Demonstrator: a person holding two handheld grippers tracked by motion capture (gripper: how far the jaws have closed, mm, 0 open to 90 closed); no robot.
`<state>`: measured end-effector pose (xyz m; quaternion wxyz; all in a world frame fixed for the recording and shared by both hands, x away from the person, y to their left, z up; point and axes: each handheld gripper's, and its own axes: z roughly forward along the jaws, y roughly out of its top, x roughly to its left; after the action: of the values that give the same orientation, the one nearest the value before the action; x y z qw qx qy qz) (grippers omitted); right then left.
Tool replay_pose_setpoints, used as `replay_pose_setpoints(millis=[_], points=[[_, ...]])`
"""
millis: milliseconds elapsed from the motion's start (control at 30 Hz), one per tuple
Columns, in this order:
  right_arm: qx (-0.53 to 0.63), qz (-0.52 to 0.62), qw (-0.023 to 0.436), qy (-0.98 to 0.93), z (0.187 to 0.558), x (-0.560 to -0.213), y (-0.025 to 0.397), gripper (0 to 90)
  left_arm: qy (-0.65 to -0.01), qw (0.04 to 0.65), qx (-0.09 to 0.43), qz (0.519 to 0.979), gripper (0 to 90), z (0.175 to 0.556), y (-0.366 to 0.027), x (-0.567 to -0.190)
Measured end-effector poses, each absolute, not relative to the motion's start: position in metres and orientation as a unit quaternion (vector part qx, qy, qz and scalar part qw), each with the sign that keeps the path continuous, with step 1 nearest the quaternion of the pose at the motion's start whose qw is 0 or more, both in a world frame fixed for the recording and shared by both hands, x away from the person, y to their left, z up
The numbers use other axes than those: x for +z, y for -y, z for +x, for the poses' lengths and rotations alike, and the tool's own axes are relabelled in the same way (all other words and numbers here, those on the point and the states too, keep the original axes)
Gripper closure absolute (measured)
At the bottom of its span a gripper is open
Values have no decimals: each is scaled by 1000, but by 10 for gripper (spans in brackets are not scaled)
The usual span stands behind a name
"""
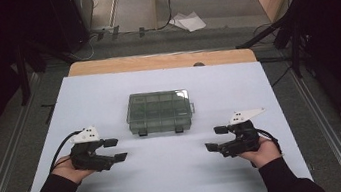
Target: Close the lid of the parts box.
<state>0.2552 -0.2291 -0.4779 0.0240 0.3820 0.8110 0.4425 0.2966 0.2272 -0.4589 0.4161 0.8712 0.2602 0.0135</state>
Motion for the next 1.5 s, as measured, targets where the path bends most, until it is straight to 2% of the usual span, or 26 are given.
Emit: replay_pose_setpoints(millis=[1500], points=[[433, 396, 20, -810, 256, -484, 239, 240, -265, 414, 9, 871, 331, 297, -235, -465]])
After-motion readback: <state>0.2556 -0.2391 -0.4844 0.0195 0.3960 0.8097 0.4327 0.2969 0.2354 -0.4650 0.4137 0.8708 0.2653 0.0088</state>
